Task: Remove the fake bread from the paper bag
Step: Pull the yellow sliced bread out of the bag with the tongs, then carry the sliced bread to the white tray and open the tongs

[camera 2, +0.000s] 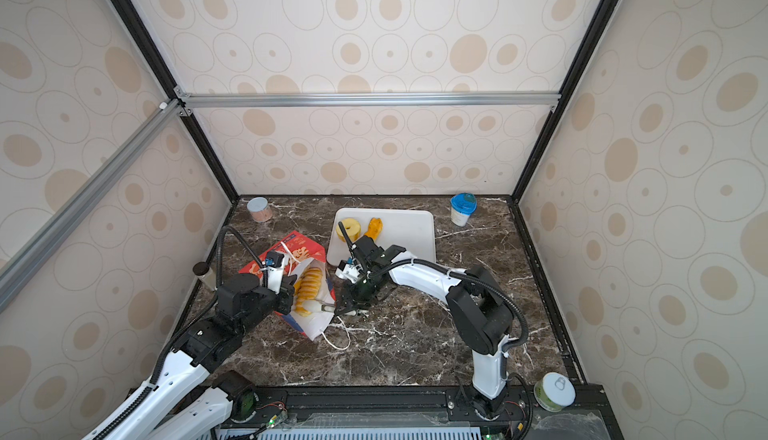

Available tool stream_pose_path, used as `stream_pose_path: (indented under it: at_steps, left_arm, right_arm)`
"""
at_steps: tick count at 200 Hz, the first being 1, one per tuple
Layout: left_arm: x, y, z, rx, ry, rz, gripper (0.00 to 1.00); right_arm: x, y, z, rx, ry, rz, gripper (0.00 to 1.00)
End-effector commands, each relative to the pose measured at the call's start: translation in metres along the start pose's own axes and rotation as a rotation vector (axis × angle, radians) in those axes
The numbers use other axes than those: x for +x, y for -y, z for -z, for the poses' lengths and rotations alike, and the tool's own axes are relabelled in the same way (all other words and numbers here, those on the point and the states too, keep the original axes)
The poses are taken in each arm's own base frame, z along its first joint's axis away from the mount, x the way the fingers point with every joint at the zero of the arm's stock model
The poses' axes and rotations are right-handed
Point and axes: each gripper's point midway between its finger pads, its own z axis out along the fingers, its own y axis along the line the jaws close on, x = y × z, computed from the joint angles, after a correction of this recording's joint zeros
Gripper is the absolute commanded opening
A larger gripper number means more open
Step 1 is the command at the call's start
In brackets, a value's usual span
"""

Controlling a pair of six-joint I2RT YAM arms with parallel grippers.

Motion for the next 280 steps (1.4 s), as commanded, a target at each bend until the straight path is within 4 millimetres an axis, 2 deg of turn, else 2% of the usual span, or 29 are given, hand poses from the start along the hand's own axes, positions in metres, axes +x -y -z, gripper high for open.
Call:
stream_pose_path:
  at_steps: [1,42,90,129,166,215,228,245,268,280]
  left_arm:
    - [-0.015,-0.002,0.004,-0.015,0.064,0.022,0.0]
    - [-0.014,-0.006,0.004,-0.035,0.043,-0.027,0.0]
    - [-0.02,-0.012,-0.001,-0.077,0.043,-0.046,0.0]
    - [-0.028,-0.019,-0.011,-0.128,0.051,-0.04,0.0]
    - [-0.042,-0.019,-0.019,-0.14,0.086,-0.026,0.0]
    - [-0.05,-0.035,-0.024,-0.234,0.112,0.029,0.0]
    - [-0.053,-0.039,-0.022,-0.263,0.117,0.036,0.0]
    - [-0.056,-0.047,-0.017,-0.306,0.125,0.046,0.0]
    - [-0.061,-0.046,-0.007,-0.292,0.146,0.06,0.0]
    - [-0.063,-0.042,-0.002,-0.257,0.164,0.071,0.0]
  right_arm:
    - [0.01,-0.014,0.024,0.025,0.025,0.053,0.0]
    - [0.021,-0.028,0.049,0.034,0.055,0.106,0.0]
    - [0.038,-0.047,0.061,-0.054,0.024,0.133,0.0]
    - [0.067,-0.062,0.072,-0.142,-0.031,0.154,0.0]
    - [0.096,-0.062,0.081,-0.151,-0.057,0.158,0.0]
    - [0.122,-0.068,0.102,-0.178,0.013,0.173,0.0]
    - [0.12,-0.065,0.111,-0.167,0.071,0.161,0.0]
    - [0.108,-0.058,0.132,-0.174,0.179,0.113,0.0]
    - [0.08,-0.034,0.168,-0.162,0.36,0.053,0.0]
    - [0.06,-0.014,0.189,-0.137,0.447,0.009,0.0]
